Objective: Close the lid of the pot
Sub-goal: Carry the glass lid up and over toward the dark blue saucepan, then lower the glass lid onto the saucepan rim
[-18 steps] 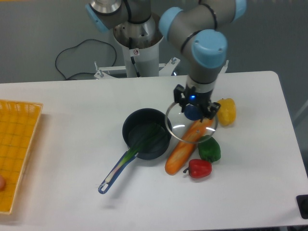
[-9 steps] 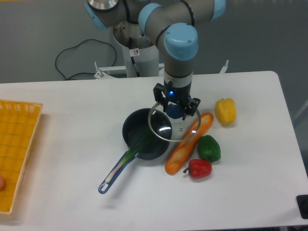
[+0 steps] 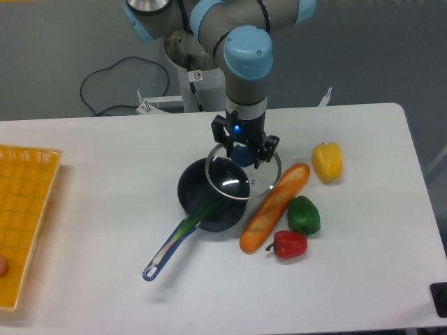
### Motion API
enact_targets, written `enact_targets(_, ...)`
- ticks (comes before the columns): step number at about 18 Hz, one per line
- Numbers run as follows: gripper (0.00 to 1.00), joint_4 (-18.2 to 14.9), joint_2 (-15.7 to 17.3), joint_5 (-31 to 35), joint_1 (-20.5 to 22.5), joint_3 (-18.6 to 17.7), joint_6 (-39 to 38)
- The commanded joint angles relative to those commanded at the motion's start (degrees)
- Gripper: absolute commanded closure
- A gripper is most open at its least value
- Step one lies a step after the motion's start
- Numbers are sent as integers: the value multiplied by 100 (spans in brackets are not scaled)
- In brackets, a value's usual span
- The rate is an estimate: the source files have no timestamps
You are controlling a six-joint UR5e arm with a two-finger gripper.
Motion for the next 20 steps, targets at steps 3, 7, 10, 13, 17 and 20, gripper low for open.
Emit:
enact_targets(3, 50, 185, -141, 26, -202, -9, -273)
enact_targets(7, 50, 203, -176, 61, -316, -18, -361)
enact_targets(10, 50, 203, -150, 62, -334, -79, -414)
enact_targets(13, 50, 212, -141, 62, -475, -141, -423)
enact_targets(17, 50, 212, -167, 62, -562, -150, -502)
enact_targets(20, 50, 221, -211, 62, -598, -141, -520)
